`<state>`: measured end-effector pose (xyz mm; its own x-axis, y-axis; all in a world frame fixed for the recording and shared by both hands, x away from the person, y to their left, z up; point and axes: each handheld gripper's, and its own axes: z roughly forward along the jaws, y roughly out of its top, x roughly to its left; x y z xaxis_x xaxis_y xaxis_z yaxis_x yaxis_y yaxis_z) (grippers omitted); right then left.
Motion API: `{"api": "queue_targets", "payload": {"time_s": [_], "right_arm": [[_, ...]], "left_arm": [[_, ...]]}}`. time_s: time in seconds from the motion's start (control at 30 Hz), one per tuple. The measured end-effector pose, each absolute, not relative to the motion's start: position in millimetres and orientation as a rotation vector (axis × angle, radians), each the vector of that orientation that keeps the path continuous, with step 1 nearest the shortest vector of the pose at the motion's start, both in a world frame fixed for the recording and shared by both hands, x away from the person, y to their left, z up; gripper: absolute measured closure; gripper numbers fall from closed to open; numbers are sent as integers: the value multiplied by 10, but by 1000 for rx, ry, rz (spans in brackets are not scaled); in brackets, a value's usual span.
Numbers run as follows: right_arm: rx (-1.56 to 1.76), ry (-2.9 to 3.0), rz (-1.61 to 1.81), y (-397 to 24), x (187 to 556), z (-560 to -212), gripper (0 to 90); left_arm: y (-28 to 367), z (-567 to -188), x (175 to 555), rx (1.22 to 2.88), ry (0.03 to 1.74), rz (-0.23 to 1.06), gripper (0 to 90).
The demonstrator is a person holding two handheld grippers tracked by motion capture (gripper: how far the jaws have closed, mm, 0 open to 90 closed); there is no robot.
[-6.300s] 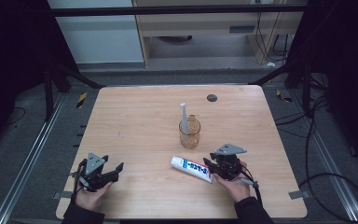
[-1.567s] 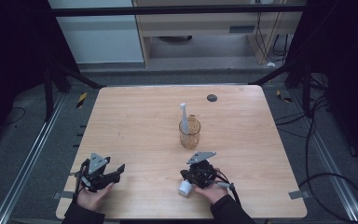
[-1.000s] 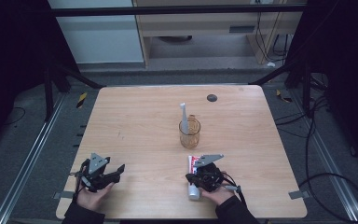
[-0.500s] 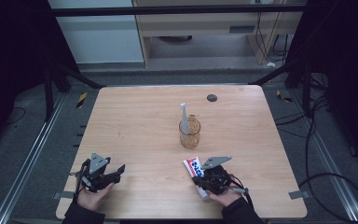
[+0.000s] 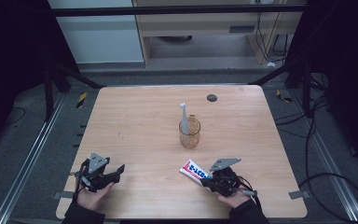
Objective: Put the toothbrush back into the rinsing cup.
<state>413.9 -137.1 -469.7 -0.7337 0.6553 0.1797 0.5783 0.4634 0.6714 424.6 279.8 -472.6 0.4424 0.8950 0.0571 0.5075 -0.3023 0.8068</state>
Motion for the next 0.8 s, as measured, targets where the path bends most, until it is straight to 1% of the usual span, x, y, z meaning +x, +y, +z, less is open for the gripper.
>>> {"api": "queue_targets", "payload": {"time_s": [0.13, 0.3, 0.47, 0.6, 0.67, 0.8], "right_arm": [[1100, 2587, 1119, -1376, 4147, -4670, 896], [1107, 2533, 1140, -1433, 4165, -4566, 863], [1119, 2467, 1127, -1516, 4196, -4441, 795], [1141, 2445, 1092, -1544, 4234, -4361, 724], [1147, 2432, 1064, -1537, 4262, -4335, 681], [1136, 2446, 1014, -1479, 4312, -4284, 629]], "left_arm": [[2794, -4726, 4251, 1959, 1177, 667, 318], [2810, -4724, 4265, 1956, 1178, 667, 317], [2832, -4733, 4304, 1957, 1181, 675, 317], [2842, -4739, 4322, 1961, 1175, 679, 318], [2848, -4733, 4326, 1958, 1173, 667, 322], [2870, -4729, 4335, 1955, 1180, 666, 333]]}}
